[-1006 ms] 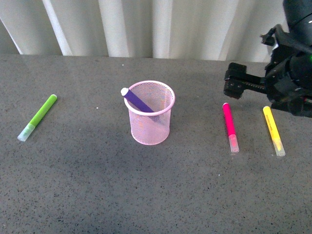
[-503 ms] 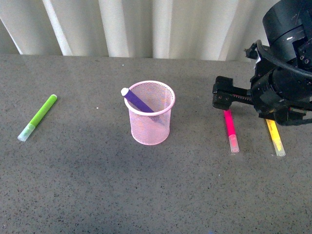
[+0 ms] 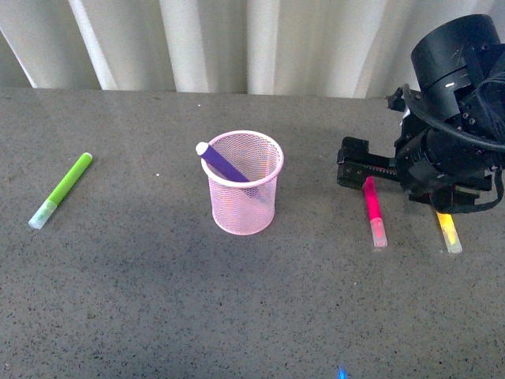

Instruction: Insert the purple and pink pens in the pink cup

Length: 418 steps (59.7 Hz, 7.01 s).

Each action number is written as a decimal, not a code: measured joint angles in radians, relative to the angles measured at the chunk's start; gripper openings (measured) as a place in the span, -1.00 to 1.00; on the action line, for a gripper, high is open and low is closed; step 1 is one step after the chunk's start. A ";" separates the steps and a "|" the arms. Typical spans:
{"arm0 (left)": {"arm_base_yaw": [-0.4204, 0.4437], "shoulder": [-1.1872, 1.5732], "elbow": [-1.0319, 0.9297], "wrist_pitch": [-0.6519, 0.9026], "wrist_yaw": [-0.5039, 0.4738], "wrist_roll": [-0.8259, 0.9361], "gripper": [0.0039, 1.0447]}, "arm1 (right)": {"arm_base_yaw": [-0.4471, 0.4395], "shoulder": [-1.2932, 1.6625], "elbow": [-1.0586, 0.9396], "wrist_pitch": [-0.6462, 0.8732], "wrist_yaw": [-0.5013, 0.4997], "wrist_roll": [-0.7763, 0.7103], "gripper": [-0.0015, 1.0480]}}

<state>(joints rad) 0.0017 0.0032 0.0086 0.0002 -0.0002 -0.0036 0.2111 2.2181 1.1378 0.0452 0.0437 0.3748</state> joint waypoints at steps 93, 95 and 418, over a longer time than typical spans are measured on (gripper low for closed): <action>0.000 0.000 0.000 0.000 0.000 0.000 0.88 | -0.028 -0.010 0.035 0.177 -0.116 -0.006 -0.77; 0.000 0.000 0.000 0.000 0.000 0.000 0.88 | -0.032 -0.037 0.022 0.200 -0.130 -0.005 -0.77; 0.000 0.000 0.000 0.000 0.000 0.000 0.88 | -0.214 -2.044 -1.117 0.132 -0.045 -0.374 -0.93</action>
<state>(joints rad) 0.0017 0.0032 0.0086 0.0002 -0.0002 -0.0040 -0.0029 0.1745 0.0204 0.1776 -0.0010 0.0010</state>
